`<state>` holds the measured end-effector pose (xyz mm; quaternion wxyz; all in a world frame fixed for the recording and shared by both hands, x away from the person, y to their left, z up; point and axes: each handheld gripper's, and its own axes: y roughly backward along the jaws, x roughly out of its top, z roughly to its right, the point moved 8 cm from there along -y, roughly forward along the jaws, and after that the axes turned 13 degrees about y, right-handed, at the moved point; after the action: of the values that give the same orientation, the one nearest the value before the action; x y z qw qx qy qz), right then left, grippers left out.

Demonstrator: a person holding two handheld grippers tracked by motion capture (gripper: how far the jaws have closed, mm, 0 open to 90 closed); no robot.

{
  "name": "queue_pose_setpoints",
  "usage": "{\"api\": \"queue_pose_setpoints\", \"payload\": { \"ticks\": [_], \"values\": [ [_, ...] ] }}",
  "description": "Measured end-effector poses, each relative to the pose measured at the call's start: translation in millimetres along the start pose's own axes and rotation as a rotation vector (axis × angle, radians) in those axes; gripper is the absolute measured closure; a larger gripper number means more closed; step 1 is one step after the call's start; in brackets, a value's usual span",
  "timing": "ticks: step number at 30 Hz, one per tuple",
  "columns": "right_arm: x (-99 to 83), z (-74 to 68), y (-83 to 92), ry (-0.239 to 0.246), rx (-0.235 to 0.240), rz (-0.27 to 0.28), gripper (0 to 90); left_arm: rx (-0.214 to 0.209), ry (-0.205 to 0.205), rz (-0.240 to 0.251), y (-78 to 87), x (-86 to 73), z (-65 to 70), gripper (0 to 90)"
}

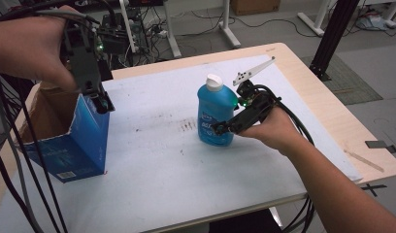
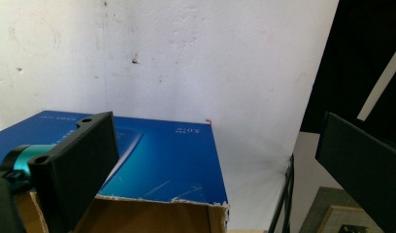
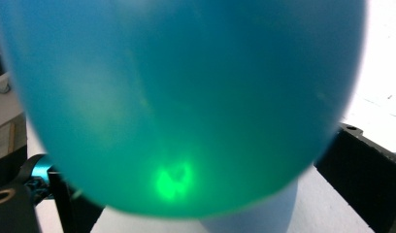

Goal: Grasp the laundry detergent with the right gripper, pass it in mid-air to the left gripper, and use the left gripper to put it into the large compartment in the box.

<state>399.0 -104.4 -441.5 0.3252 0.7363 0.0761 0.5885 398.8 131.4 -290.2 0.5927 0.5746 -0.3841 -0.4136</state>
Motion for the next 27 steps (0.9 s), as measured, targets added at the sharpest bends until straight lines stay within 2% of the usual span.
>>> {"api": "queue_pose_setpoints", "payload": {
  "ticks": [4, 7, 14, 19, 21, 23, 27],
  "values": [
    [-0.2, -0.2, -3.3, -0.005, 0.003, 0.011, 4.0, -0.002, 0.0, -0.001, -0.7, 0.2, -0.2, 1.7],
    [1.5, -1.1, -6.2, -0.015, 0.007, 0.039, 4.0, -0.004, 0.001, -0.003, -1.3, 0.4, 0.0, 1.7],
    [2.3, 0.1, -8.7, -0.019, -0.005, 0.07, 4.2, -0.005, 0.002, -0.003, -2.7, 0.6, -0.9, 1.7],
    [2.2, 0.3, -11.5, -0.015, -0.014, 0.101, 8.6, -0.007, 0.001, -0.003, -4.3, 1.2, -1.2, 1.7],
    [2.2, 0.7, -11.2, -0.012, -0.024, 0.11, 13.0, -0.008, 0.003, -0.006, -4.6, 0.6, -1.1, 1.7],
    [2.9, 1.2, -11.2, -0.011, -0.025, 0.125, 13.0, -0.008, 0.003, -0.007, -4.4, 0.1, -1.7, 1.7],
    [1.7, 1.1, -12.8, -0.009, -0.025, 0.115, 13.1, -0.008, 0.005, -0.009, -4.6, -0.6, -2.6, 1.7]
  ]
}}
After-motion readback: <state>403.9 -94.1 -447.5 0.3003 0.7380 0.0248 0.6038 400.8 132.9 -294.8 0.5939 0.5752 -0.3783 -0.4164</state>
